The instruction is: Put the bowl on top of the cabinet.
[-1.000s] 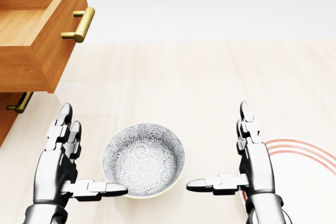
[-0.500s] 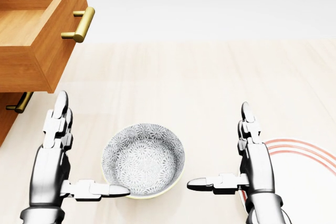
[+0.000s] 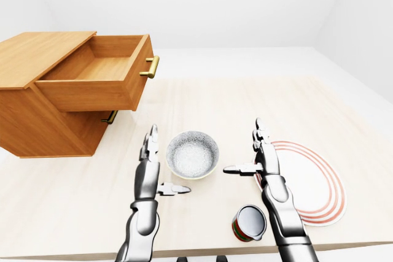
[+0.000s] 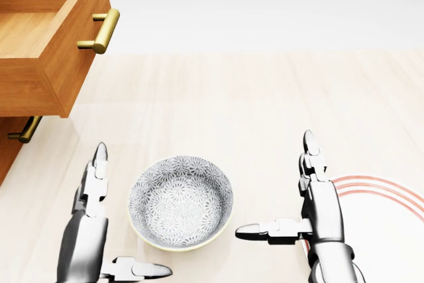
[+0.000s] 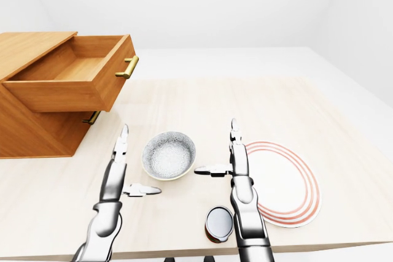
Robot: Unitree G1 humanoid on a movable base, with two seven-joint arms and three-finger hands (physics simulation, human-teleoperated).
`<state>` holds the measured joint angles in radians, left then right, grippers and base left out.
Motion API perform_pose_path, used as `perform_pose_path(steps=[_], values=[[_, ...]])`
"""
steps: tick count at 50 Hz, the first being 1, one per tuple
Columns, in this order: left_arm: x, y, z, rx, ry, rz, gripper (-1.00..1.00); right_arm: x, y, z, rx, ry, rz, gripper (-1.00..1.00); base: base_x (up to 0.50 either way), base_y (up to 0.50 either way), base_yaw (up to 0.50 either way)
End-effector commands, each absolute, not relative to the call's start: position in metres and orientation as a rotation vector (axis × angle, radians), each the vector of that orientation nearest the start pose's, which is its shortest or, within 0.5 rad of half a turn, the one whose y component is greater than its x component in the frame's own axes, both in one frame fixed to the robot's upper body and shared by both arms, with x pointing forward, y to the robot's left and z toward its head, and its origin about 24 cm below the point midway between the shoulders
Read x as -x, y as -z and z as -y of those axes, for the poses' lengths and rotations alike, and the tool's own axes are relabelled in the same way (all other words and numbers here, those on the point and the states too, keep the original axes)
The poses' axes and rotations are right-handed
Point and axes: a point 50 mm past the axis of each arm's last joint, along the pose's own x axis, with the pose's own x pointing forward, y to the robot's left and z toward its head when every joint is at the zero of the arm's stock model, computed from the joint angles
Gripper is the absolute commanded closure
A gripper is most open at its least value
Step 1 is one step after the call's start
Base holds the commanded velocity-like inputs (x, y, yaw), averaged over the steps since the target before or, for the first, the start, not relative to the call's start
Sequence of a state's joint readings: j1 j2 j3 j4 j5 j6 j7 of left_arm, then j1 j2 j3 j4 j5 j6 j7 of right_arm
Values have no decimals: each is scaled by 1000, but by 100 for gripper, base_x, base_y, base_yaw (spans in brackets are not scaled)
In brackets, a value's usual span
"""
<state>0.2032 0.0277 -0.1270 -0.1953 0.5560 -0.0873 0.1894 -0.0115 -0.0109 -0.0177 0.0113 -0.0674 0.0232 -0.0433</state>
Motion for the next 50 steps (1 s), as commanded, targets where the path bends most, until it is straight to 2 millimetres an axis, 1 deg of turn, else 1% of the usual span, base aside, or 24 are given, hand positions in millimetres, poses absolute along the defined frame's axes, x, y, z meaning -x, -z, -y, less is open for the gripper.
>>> perform_pose_path(steps=[1,5,6,10,11,15,19,28,34,35,39,43,47,50], values=[[-202,-41,-130,-715,-137,171,-100,-257,-37,156,80,56,-29,-100,0,0,0],[-199,-37,-129,-829,-181,213,-100,-257,-38,157,78,59,-27,-100,0,0,0],[-198,-37,-129,-884,-202,240,-100,-256,-39,158,77,61,-26,-100,0,0,0],[-198,-39,-125,-924,-221,288,-100,-256,-39,157,78,59,-25,-100,0,0,0],[-198,-39,-124,-924,-219,289,-100,-256,-39,157,78,58,-25,-100,0,0,0],[-201,-31,-117,-1055,-157,319,-100,-255,-40,159,76,61,-23,-100,0,0,0],[-202,-29,-112,-1125,-116,350,-100,-256,-39,157,77,58,-25,-100,0,0,0],[-208,-21,-99,-1214,-34,394,-100,-255,-39,156,78,54,-22,-100,0,0,0],[-209,-20,-94,-1216,-15,403,-100,-255,-40,157,78,53,-20,-100,0,0,0],[-211,-15,-91,-1225,7,393,-100,-254,-40,156,78,53,-19,-100,0,0,0],[-214,-7,-87,-1286,55,403,-100,-254,-41,157,78,53,-17,-100,0,0,0],[-214,-5,-85,-1296,69,402,-100,-254,-41,156,80,53,-17,-100,0,0,0],[-218,4,-84,-1336,106,389,-100,-254,-41,156,81,51,-16,-100,0,0,0],[-218,4,-84,-1337,106,388,-100,-254,-41,156,81,51,-16,-100,0,0,0]])
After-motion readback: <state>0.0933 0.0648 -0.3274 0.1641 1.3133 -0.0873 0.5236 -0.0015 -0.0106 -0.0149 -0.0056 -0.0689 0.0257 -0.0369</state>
